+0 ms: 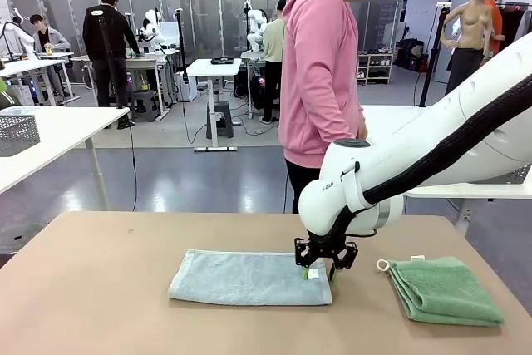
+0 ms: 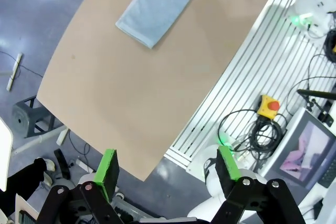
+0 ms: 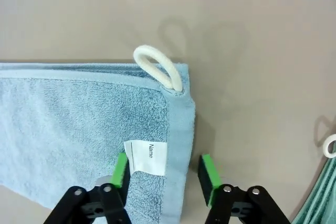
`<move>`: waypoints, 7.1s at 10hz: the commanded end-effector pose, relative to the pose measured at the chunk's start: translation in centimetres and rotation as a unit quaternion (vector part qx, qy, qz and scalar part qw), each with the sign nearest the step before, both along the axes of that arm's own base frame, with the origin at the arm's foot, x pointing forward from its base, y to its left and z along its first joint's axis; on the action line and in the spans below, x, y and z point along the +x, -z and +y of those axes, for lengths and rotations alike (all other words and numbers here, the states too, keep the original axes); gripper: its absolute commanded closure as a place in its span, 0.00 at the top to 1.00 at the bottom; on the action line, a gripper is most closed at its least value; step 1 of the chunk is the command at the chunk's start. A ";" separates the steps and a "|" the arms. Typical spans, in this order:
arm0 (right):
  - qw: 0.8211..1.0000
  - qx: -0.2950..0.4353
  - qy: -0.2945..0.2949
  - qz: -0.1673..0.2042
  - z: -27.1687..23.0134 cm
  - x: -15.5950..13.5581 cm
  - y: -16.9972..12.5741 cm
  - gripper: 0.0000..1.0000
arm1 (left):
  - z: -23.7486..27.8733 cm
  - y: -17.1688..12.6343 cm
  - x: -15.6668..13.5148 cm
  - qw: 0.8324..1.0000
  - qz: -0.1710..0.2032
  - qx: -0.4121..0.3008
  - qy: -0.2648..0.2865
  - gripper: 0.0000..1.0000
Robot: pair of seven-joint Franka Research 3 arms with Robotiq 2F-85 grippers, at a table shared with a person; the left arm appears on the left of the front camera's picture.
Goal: Fold the towels and place them in the basket.
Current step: When a person lays out a Towel with hook on the table, fold it in half twice, then stack the folded Towel with hook on the right side of the table.
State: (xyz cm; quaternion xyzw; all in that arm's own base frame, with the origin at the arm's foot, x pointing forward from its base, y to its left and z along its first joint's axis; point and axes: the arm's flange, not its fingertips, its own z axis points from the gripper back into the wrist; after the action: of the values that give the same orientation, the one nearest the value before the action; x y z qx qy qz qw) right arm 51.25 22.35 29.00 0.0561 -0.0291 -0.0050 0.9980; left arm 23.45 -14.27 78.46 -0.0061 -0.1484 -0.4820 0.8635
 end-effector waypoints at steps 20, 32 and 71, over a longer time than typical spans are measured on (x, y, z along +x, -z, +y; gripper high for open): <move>0.988 0.028 -0.142 -0.053 7.9 -2.2 -11.8 0.00 | 0.1 -0.2 -0.2 1.000 -0.003 -0.002 -0.004 0.93; 0.983 0.127 -0.132 -0.018 17.3 1.1 -5.6 0.71 | 0.1 -0.2 -0.2 1.000 -0.003 -0.002 -0.004 0.93; 0.930 0.353 0.045 -0.095 0.8 -5.6 2.0 1.00 | 0.1 -0.2 -0.2 1.000 -0.003 -0.002 -0.004 0.93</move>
State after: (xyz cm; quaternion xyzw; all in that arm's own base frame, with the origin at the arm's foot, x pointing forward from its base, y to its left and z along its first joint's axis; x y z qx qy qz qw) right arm 45.34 22.51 27.43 0.4039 -0.1176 -0.0524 0.9057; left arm 23.40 -14.22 78.52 -0.0074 -0.1493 -0.4831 0.8627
